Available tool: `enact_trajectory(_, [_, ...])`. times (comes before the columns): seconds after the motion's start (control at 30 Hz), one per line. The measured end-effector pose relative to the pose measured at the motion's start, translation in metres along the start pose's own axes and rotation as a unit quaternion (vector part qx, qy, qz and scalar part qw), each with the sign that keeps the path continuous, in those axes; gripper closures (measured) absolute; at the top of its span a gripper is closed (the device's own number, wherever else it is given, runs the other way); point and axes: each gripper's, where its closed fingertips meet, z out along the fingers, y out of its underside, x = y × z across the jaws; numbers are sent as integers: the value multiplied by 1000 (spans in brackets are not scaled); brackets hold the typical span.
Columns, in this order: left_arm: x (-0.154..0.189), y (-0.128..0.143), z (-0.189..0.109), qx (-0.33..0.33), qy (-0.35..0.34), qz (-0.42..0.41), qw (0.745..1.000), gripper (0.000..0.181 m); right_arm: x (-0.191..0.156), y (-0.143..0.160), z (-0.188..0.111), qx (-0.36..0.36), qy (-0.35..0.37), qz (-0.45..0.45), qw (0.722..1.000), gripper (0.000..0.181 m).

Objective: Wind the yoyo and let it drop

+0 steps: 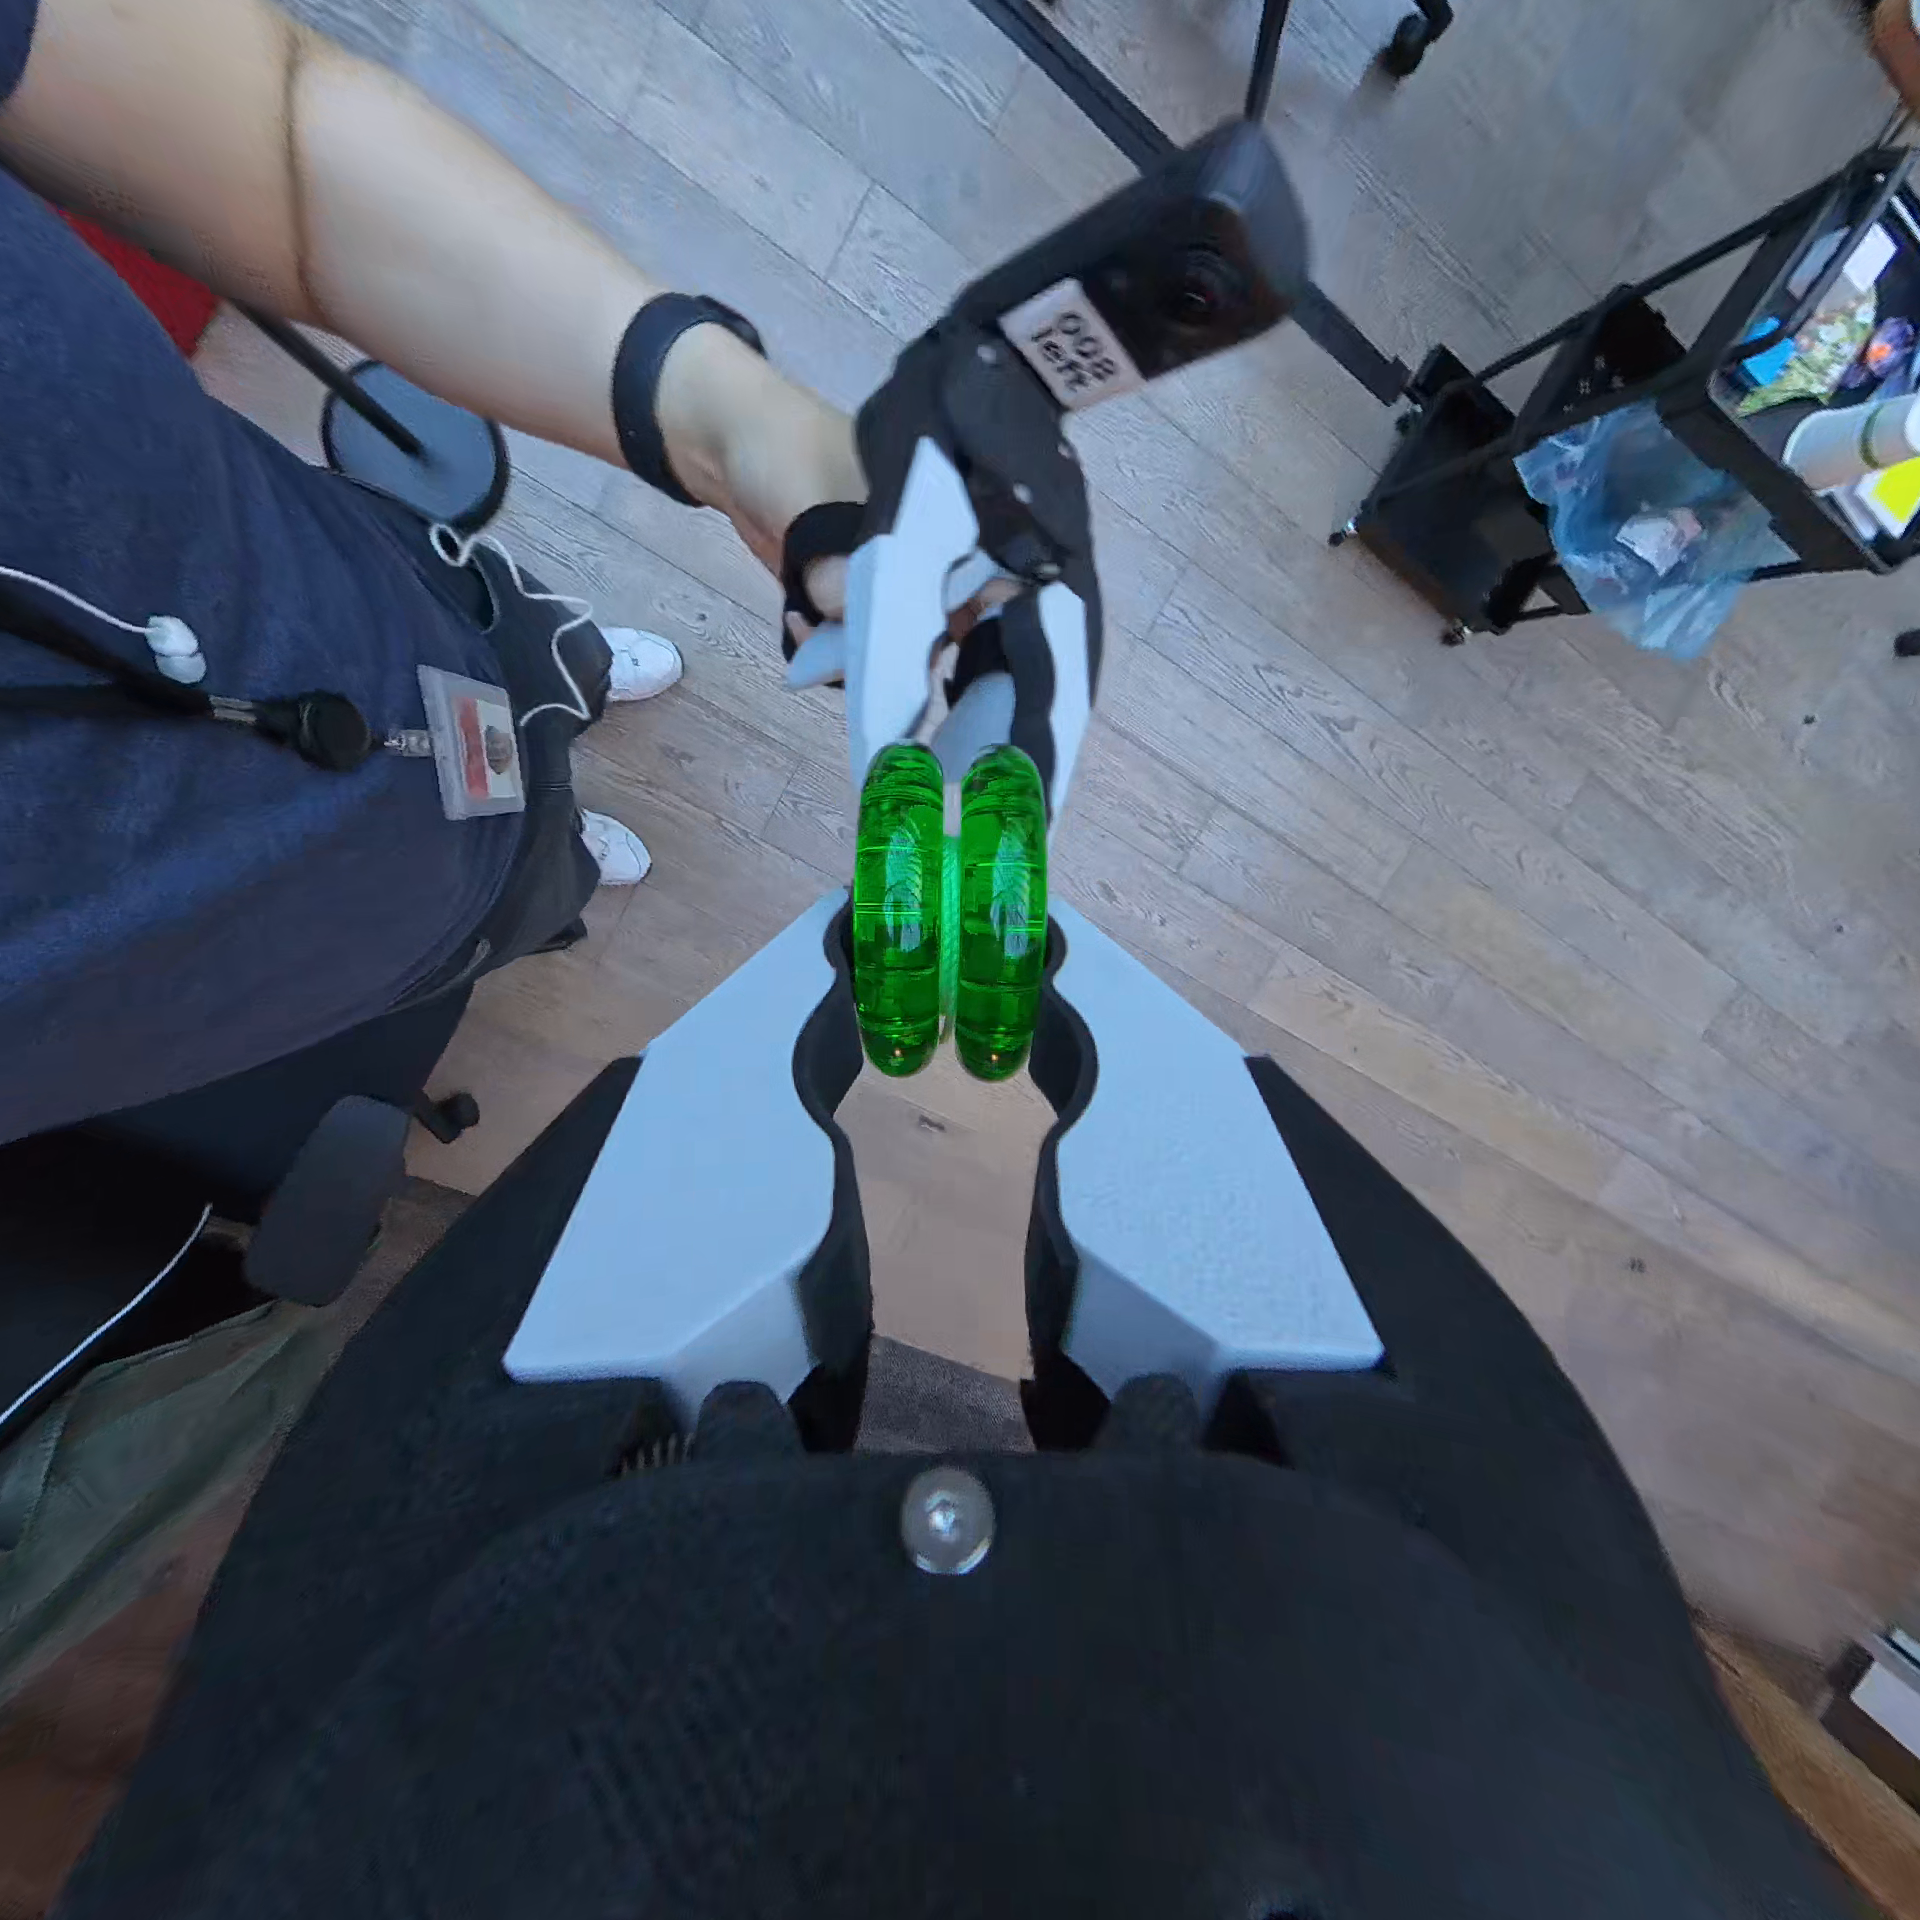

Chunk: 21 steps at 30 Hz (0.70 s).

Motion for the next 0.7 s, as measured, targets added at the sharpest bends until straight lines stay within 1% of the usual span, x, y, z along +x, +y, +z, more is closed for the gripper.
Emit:
enact_trajectory(0.03, [-3,3,-10,11,-28,39,999,124,6,-5,-4,-14,10,0,1000,155])
enact_trajectory(0.13, [0,6,-26,54,-69,111,990,127,23,-27,-17,-33,39,6,999,155])
enact_trajectory(0.23, [-1,3,-26,47,-138,202,969,128,35,-46,-26,-51,57,0,997,155])
enact_trajectory(0.3, [8,-15,-29,70,-169,253,950,132,38,-59,-28,-53,60,-13,997,154])
enact_trajectory(0.37, [22,-34,-35,88,-184,288,936,139,38,-70,-29,-54,61,-21,996,154])
enact_trajectory(0.4, [29,-42,-37,88,-190,303,930,140,39,-75,-30,-53,65,-26,996,154])
enact_trajectory(0.47, [42,-52,-40,83,-199,337,917,151,40,-84,-31,-49,73,-33,996,154])
enact_trajectory(0.5, [46,-56,-40,82,-209,355,908,152,40,-88,-33,-45,74,-37,996,154])
enact_trajectory(0.53, [48,-58,-37,73,-218,366,902,152,39,-92,-34,-43,75,-40,995,154])
enact_trajectory(0.6, [50,-57,-30,51,-222,359,905,148,38,-95,-38,-43,79,-46,995,154])
enact_trajectory(0.67, [50,-61,-24,55,-222,341,912,147,38,-99,-42,-37,85,-52,994,154])
enact_trajectory(0.7, [48,-64,-23,57,-230,338,911,148,37,-100,-43,-34,85,-52,994,154])
